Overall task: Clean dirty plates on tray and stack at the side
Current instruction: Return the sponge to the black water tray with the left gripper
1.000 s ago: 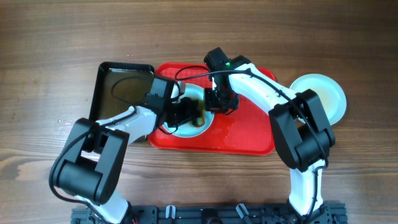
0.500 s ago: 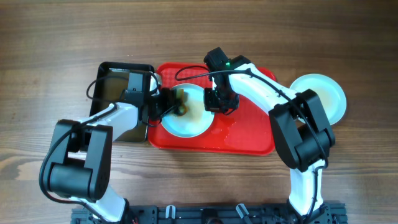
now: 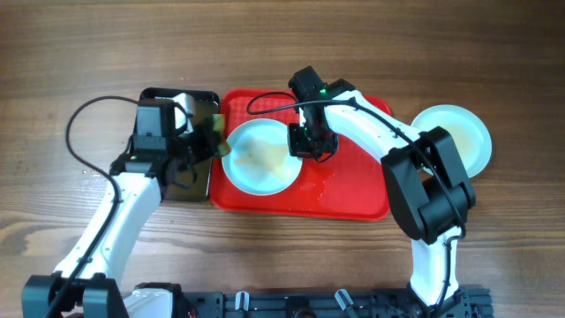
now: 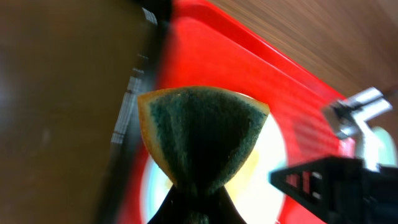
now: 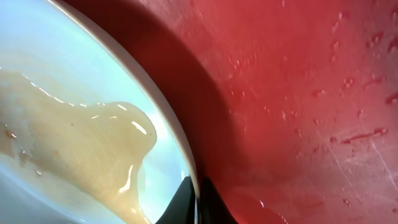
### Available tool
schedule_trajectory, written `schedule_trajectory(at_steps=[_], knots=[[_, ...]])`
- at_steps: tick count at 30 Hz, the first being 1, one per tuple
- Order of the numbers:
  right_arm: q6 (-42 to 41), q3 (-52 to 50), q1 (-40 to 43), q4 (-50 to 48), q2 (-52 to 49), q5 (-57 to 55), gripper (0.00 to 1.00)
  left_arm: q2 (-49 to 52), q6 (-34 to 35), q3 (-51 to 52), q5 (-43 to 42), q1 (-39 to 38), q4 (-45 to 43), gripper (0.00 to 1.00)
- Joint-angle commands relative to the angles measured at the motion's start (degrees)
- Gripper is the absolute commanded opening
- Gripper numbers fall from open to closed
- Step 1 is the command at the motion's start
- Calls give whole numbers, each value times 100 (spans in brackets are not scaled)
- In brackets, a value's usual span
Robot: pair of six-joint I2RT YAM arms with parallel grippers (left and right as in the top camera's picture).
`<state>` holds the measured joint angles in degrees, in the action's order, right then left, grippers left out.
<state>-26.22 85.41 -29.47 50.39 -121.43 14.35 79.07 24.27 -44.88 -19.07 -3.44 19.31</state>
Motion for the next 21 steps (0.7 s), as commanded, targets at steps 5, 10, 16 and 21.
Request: schedule_trajectory(at_steps=[5,10,16,21], knots=[[57,-111,-20,-149,-212,-229,5,258,-1220,4,1233,361,245,4],[61,-111,-20,-55,-212,-232,4,1054,-1294,4,1231,361,205,4],[52,-111,-20,-42,-212,-273,4,1475,-1954,4,1228,361,214,48],[52,-111,-20,-111,-212,-273,11,892,-1934,-157,1213,361,192,100]])
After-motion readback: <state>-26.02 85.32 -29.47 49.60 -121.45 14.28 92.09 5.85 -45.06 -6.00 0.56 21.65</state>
